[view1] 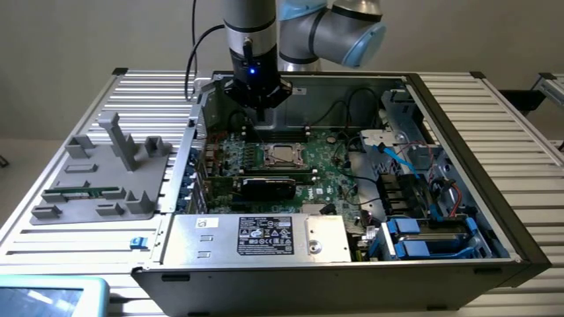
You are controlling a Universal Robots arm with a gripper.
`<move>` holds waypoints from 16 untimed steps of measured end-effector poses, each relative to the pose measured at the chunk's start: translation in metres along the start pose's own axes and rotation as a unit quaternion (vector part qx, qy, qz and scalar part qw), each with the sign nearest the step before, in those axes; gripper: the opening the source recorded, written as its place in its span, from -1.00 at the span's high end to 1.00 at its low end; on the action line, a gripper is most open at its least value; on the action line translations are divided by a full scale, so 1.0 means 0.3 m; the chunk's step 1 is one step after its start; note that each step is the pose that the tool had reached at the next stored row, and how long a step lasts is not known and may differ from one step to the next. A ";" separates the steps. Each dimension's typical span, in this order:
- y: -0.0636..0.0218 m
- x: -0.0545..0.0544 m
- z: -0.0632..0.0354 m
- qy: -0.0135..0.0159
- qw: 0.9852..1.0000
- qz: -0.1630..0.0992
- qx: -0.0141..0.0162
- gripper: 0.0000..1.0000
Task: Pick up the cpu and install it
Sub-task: 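Install the first cpu locking lever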
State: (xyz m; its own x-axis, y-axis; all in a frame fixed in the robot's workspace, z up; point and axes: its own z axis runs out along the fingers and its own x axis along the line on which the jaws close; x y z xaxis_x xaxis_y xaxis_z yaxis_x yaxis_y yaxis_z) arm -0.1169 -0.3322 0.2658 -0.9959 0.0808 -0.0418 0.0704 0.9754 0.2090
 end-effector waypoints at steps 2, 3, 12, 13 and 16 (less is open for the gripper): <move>-0.001 0.000 0.000 0.000 1.000 0.000 -0.001 0.81; -0.001 0.001 0.000 0.000 1.000 0.000 -0.004 0.81; -0.005 0.029 -0.002 0.005 0.999 -0.006 -0.038 0.81; -0.005 0.032 -0.002 0.005 0.999 -0.006 -0.041 0.81; -0.006 0.048 -0.003 0.006 0.999 -0.008 -0.043 0.81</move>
State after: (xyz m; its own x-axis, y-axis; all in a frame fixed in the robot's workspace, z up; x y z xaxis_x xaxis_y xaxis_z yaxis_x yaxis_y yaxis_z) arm -0.1313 -0.3331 0.2658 -0.9974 0.0632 -0.0341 0.0505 0.9549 0.2925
